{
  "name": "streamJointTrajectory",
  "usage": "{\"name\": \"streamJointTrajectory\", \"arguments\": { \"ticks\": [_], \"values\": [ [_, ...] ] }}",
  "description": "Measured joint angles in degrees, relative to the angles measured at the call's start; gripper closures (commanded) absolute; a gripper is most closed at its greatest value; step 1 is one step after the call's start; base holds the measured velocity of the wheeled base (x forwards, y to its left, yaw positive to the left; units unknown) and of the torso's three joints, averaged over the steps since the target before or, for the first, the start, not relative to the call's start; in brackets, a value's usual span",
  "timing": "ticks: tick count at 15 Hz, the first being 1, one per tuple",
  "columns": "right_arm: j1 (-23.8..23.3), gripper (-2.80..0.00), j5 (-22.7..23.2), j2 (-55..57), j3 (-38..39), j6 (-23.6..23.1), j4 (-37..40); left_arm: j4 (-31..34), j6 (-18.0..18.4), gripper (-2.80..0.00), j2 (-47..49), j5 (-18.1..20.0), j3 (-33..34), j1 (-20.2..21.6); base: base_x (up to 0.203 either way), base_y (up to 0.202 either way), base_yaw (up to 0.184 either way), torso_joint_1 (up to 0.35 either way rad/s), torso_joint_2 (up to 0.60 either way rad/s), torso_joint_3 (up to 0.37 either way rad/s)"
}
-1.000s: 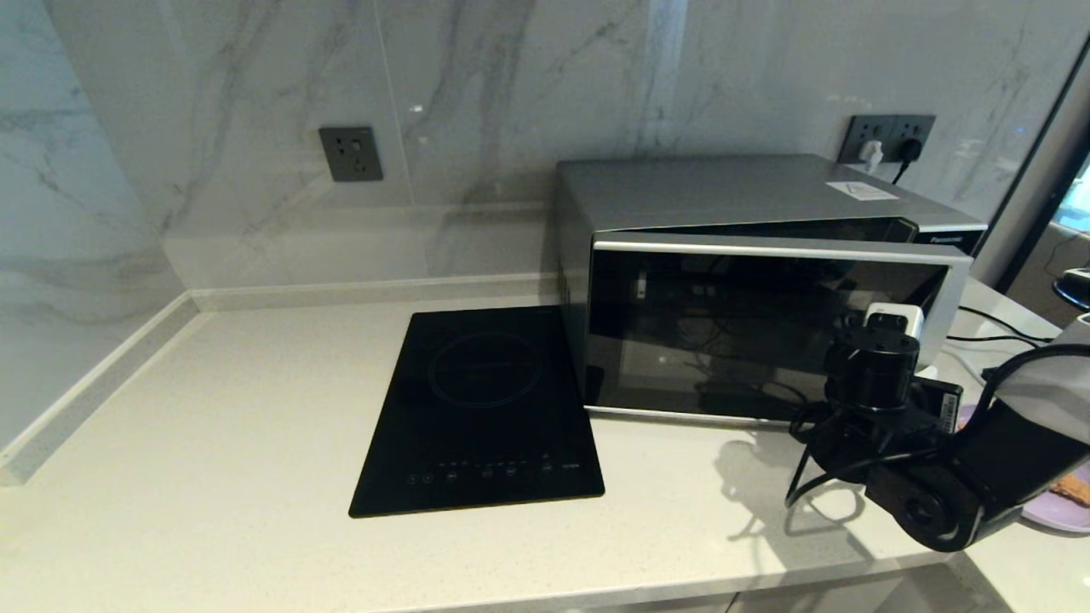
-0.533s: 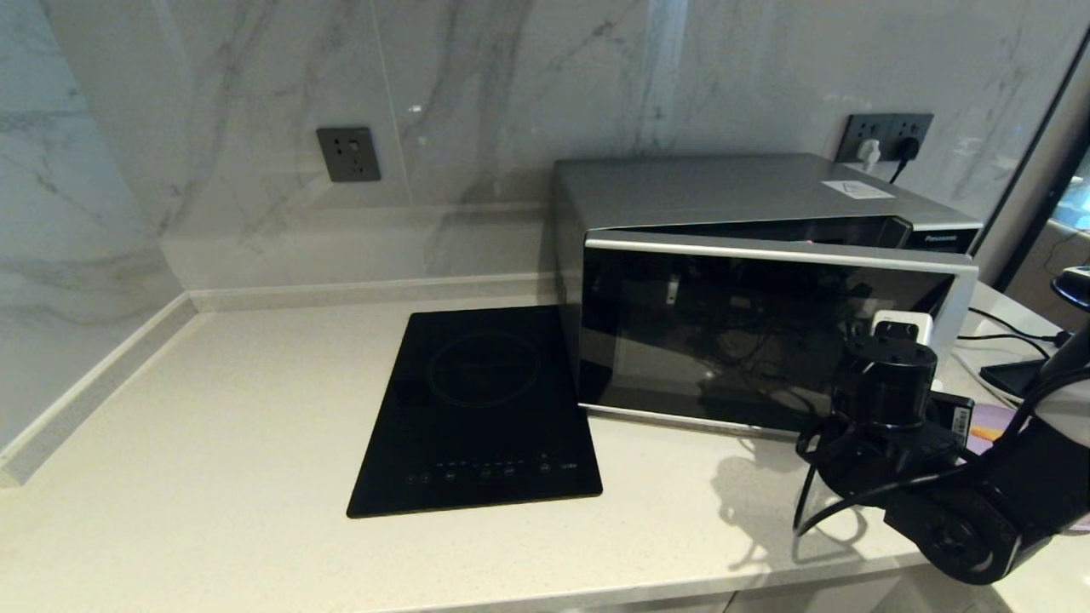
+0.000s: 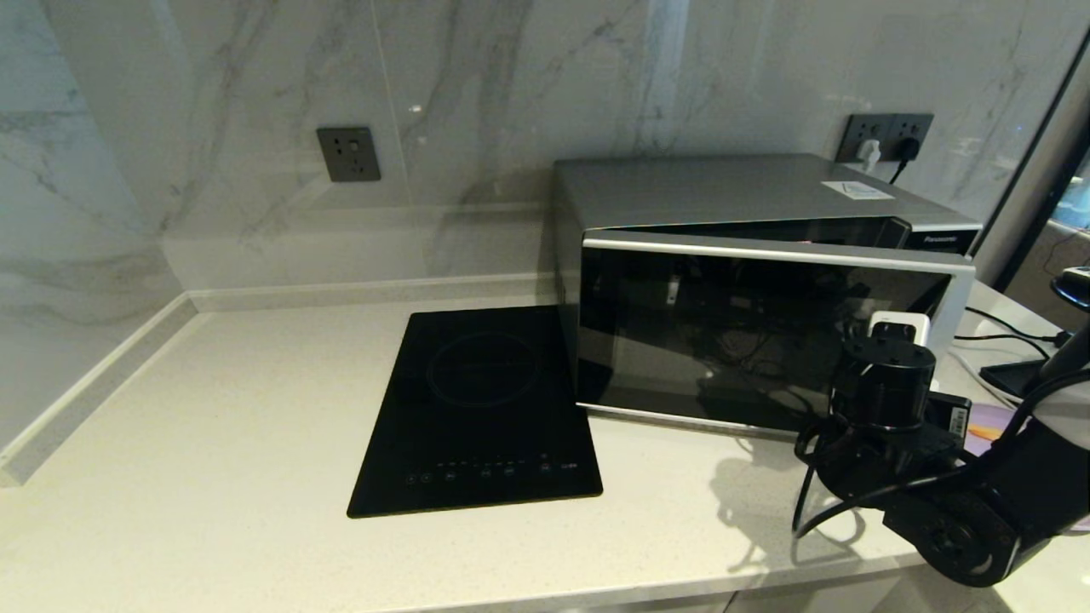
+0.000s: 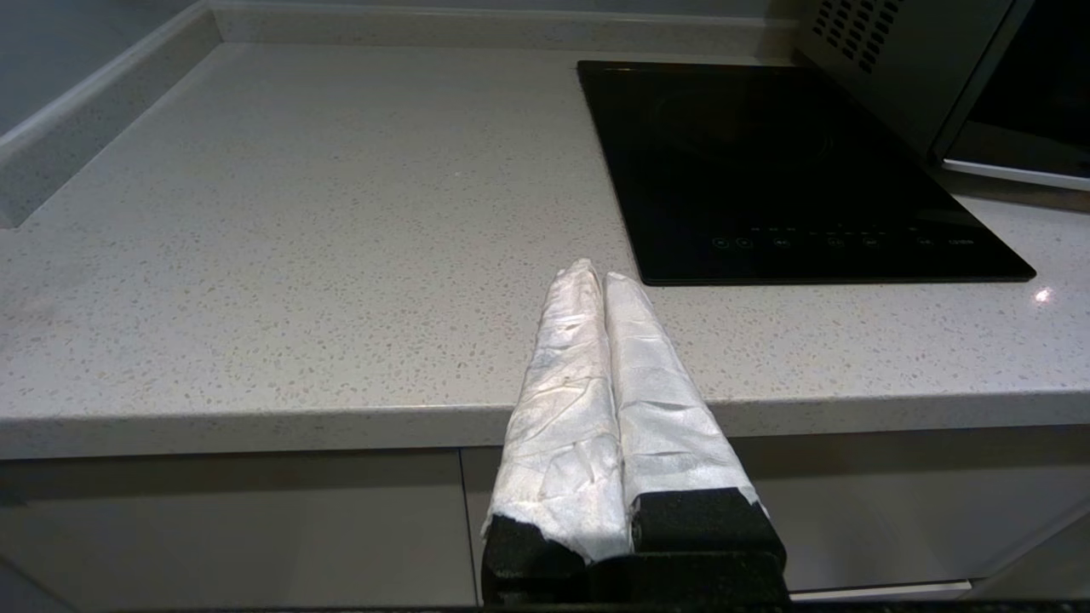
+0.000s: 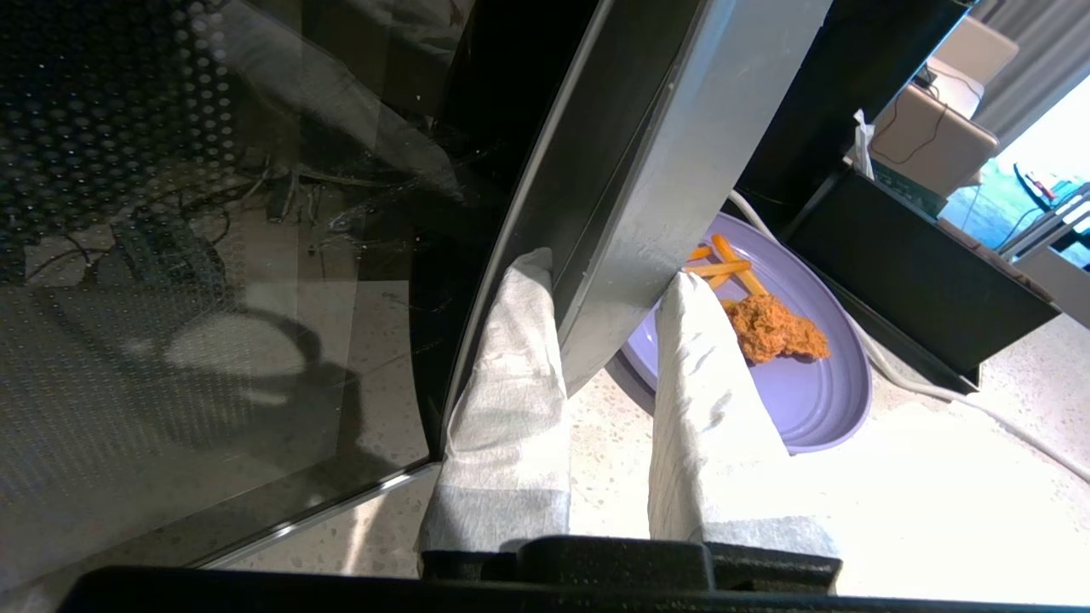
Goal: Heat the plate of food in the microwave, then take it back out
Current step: Open the microwave oven
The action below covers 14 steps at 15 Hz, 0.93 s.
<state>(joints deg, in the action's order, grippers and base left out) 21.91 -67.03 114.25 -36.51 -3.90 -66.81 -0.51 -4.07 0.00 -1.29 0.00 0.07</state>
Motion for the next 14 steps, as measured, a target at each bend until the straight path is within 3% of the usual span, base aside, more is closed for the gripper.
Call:
{"name": "streamJointTrajectory", "arguments": {
  "ticks": [7, 8, 14],
  "values": [
    [0.17, 0.0, -0.07, 0.02, 0.82, 0.02, -0.14, 0.0, -0.02, 0.0, 0.0, -0.01, 0.0, 0.0, 0.0, 0.0, 0.0, 0.0, 0.0, 0.0],
    [0.17, -2.8, -0.04, 0.06, 0.99, 0.02, -0.12, 0.0, -0.02, 0.0, 0.0, -0.01, 0.0, 0.0, 0.0, 0.0, 0.0, 0.0, 0.0, 0.0],
    [0.2, -2.8, 0.46, 0.55, 1.18, -0.17, 0.16, 0.02, 0.0, 0.0, 0.0, -0.03, 0.0, 0.02, 0.0, 0.0, 0.0, 0.0, 0.0, 0.0]
  ]
}}
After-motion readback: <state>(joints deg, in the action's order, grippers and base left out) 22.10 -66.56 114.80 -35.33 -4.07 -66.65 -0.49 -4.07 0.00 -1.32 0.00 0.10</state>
